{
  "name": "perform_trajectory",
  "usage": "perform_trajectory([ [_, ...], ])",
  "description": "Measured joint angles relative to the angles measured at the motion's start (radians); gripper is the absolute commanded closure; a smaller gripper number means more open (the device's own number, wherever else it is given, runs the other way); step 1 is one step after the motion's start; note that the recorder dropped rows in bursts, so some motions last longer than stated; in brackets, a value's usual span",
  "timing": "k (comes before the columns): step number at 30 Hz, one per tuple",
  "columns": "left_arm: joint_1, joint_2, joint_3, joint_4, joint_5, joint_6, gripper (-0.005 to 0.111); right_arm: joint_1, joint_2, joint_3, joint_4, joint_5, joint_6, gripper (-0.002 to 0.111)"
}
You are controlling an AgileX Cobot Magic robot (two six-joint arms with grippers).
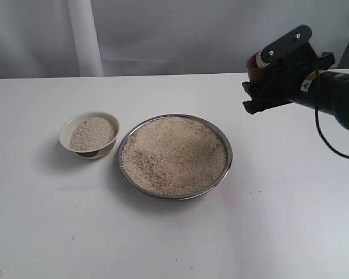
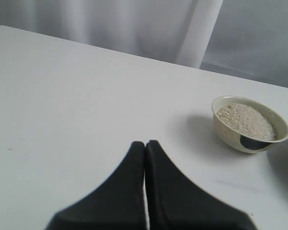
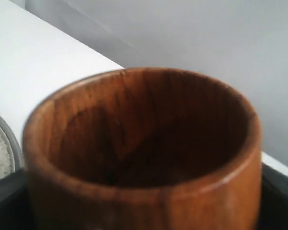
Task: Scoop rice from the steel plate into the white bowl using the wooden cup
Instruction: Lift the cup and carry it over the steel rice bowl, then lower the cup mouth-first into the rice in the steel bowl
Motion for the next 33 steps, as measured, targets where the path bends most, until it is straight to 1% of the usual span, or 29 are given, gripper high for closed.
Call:
perform_trajectory([
  [3, 0.000, 0.000, 0.000, 0.000, 0.000, 0.000, 0.107, 0.037, -0.093, -0.011, -0.007, 0.108, -0.084, 0.108],
  [7, 0.000, 0.000, 0.000, 0.000, 0.000, 0.000, 0.107, 0.121, -0.152, -0.099, -0.082, 0.340, -0.153, 0.108],
  [14, 0.000, 0.000, 0.000, 0.000, 0.000, 0.000, 0.107, 0.333, -0.114, -0.319, -0.437, 0.827, -0.183, 0.108],
  [18, 0.000, 0.000, 0.000, 0.000, 0.000, 0.000, 0.107, 0.421, -0.036, -0.421, -0.594, 1.022, -0.187, 0.108],
  [22, 0.000, 0.000, 0.000, 0.000, 0.000, 0.000, 0.107, 0.459, 0.055, -0.484, -0.691, 1.102, -0.187, 0.108],
  [27, 0.000, 0.000, 0.000, 0.000, 0.002, 0.000, 0.107, 0.470, 0.162, -0.522, -0.728, 1.109, -0.202, 0.108],
  [33, 0.000, 0.000, 0.000, 0.000, 0.002, -0.002, 0.107, 0.470, 0.261, -0.533, -0.798, 1.119, -0.264, 0.108],
])
